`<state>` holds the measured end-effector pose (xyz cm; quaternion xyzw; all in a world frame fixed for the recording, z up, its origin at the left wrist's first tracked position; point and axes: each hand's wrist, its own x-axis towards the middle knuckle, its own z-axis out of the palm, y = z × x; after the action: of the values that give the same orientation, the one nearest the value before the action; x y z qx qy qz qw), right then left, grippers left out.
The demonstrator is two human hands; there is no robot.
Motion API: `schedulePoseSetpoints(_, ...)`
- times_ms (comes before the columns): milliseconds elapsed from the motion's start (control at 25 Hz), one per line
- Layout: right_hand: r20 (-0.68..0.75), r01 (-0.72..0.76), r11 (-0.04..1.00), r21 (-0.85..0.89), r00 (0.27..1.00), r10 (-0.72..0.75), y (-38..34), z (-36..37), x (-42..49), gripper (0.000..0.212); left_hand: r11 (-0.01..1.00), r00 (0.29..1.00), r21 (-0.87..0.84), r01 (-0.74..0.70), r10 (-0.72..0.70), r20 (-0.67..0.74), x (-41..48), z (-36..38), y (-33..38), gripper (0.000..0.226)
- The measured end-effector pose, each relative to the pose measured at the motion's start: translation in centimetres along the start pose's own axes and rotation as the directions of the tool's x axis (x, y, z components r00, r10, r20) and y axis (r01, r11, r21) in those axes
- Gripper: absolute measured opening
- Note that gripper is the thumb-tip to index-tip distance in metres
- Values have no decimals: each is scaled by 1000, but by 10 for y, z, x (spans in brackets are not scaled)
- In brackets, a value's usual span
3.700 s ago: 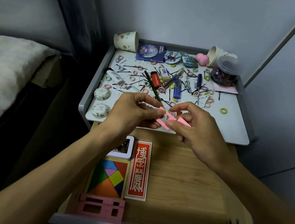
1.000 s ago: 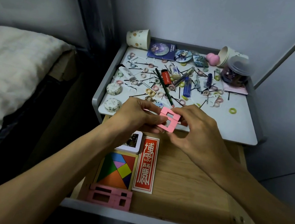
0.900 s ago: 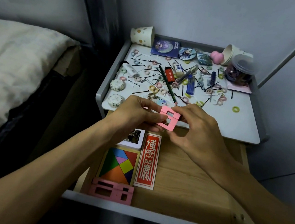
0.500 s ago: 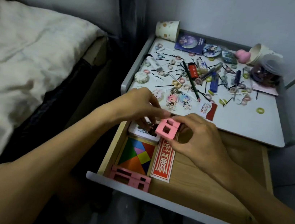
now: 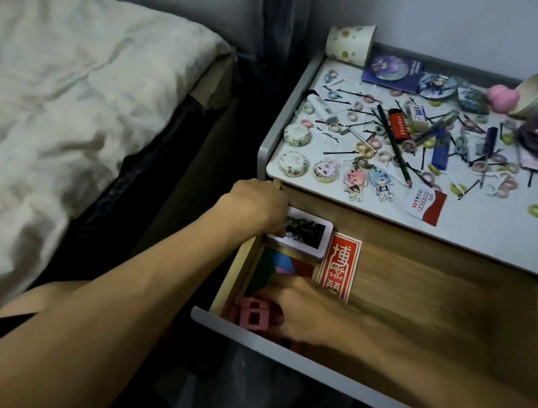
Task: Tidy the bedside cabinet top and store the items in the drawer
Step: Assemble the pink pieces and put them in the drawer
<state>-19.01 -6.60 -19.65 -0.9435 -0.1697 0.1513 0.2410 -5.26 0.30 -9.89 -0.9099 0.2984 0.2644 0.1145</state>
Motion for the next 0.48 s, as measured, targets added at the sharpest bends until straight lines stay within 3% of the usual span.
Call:
schedulePoseSetpoints(200,76,79,977,-199,995,-66,1,1,4,43,1000,1000,24,-5,5,20,1,-1,1,44)
schedulePoseSetpoints(480,24,87,979,-182,996,-84,0,6,4,42,999,999,7,-32,32,17,2,0,1,47)
